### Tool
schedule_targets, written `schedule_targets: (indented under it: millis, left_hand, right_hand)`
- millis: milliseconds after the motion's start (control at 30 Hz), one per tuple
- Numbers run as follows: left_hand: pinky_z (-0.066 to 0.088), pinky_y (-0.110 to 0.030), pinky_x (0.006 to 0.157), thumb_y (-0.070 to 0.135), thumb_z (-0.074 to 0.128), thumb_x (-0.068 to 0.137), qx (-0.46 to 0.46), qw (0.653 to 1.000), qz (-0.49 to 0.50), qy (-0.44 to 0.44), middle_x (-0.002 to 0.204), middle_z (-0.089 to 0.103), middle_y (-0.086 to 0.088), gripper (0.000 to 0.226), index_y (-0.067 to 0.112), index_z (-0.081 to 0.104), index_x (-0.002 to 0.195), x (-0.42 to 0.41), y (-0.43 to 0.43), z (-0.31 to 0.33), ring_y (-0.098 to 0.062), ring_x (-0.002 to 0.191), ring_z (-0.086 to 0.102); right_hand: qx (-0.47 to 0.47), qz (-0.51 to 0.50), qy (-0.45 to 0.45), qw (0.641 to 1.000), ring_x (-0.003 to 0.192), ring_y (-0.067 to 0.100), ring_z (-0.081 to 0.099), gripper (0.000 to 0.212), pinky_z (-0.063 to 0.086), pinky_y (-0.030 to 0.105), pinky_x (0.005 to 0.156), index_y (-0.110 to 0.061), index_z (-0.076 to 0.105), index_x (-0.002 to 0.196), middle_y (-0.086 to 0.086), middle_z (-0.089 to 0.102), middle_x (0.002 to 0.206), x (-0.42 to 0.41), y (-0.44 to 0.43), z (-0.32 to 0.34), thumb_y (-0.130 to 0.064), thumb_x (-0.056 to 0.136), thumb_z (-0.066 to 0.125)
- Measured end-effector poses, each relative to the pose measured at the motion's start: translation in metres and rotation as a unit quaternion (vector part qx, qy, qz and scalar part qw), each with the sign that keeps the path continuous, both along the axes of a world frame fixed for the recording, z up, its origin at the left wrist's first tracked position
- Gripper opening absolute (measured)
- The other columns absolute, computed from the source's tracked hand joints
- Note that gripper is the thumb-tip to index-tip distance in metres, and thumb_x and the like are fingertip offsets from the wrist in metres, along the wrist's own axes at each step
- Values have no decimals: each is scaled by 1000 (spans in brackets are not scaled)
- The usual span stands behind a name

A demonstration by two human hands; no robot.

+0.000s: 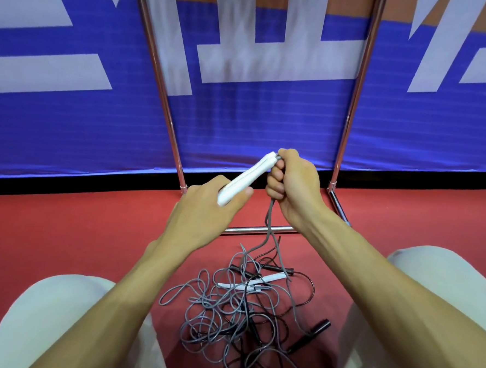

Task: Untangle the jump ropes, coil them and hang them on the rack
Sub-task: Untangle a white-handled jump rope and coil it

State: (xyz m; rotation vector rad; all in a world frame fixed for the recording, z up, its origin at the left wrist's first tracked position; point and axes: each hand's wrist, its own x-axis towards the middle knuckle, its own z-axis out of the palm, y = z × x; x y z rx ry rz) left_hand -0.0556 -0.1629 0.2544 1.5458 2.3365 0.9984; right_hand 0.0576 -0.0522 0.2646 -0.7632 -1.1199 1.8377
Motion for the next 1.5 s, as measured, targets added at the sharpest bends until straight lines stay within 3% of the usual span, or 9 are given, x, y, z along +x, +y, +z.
schedule_targets:
  millis: [267,367,533,767,1000,1100,1267,1400,1500]
  left_hand:
    - [28,-37,55,57,57,87,-10,999,42,6,56,45,1,50,18,39,61,1,1,9,-27,63,44]
    - [27,-37,54,55,59,88,43,988,91,-116,53,40,-1,54,16,38,56,-5,3,19,-26,58,36]
    - [28,-24,41,60,59,87,163,912,137,-351,54,47,-3,57,9,52,64,-24,0,26,-17,39,29]
    - [31,-21,37,59,47,92,191,828,64,-523,93,76,-12,50,15,39,70,-15,-2,30,-11,30,19]
    - [24,-18,34,62,48,92,272,738,118,-606,57,53,0,49,18,38,72,-24,3,27,-8,31,22]
    - [22,-18,36,59,51,92,280,776,186,-533,55,40,2,47,20,35,73,-29,3,25,-9,35,21]
    - [31,-22,40,62,49,91,265,881,198,-338,60,45,0,40,22,42,93,-38,5,18,-10,37,33]
    - [42,-39,67,66,38,92,78,984,146,-70,78,58,-4,48,21,53,86,-46,8,3,-30,72,55]
    - [44,-41,81,61,26,98,-106,991,70,46,94,63,-10,54,17,56,86,-33,11,-5,-37,95,58]
  right_hand:
    - [137,0,-69,988,40,14,24,42,20,22,42,-14,38,64,3,32,45,-3,-3,-3,-29,103,31]
    - [222,52,-131,965,39,17,32,50,27,22,42,-14,40,62,-2,33,41,-5,-9,-10,-41,103,30]
    - [392,160,-260,868,47,21,64,39,37,22,48,-14,37,69,-7,40,48,-11,-25,-23,-36,101,38]
    - [359,279,-257,853,46,24,62,31,43,27,47,-14,45,75,-5,49,47,-18,-26,-26,-29,102,41]
    - [381,392,-404,734,46,12,60,44,43,14,54,-13,54,64,-4,58,44,-9,-28,-31,-40,99,45]
    - [447,382,-451,672,48,-4,57,38,36,6,53,-20,52,63,-7,63,54,-3,-19,-27,-35,97,51]
    - [452,356,-425,699,57,2,64,32,48,15,63,-16,60,69,-2,70,67,10,-4,-11,-30,97,53]
    - [505,257,-357,742,55,6,65,30,41,10,58,-11,62,72,-15,60,54,17,1,-4,-27,96,54]
    - [520,190,-311,772,48,6,61,22,44,16,58,-10,67,79,-5,60,52,19,4,0,-27,92,61]
